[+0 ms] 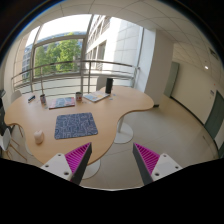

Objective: Arrange mouse

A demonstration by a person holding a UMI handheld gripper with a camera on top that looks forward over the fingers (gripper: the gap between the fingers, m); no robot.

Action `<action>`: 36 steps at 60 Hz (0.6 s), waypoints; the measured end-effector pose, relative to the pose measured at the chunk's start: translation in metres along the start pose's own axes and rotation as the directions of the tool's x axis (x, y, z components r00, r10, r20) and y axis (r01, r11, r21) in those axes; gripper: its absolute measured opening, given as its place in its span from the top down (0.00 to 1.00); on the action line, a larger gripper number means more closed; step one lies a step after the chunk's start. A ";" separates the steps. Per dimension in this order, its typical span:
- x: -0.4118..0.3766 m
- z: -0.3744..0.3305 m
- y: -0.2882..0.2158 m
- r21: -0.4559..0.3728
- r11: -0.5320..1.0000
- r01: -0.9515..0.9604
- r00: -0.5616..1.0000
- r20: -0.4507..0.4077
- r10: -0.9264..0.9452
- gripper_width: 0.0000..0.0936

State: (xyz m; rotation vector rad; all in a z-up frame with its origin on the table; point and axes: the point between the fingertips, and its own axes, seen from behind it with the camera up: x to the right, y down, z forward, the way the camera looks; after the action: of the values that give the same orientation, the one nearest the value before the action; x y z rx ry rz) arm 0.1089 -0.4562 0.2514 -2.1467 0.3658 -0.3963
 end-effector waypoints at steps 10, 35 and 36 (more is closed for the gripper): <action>-0.020 0.003 0.041 -0.052 0.998 0.024 1.000 0.012 -0.024 0.10; -0.248 0.046 0.164 -0.152 0.987 0.058 0.970 0.243 -0.020 0.08; -0.261 0.049 0.164 -0.150 0.987 0.058 0.967 0.256 -0.018 0.09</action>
State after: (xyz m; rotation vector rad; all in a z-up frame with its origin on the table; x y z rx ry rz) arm -0.1254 -0.4073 0.0520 -2.3273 0.2149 -0.1129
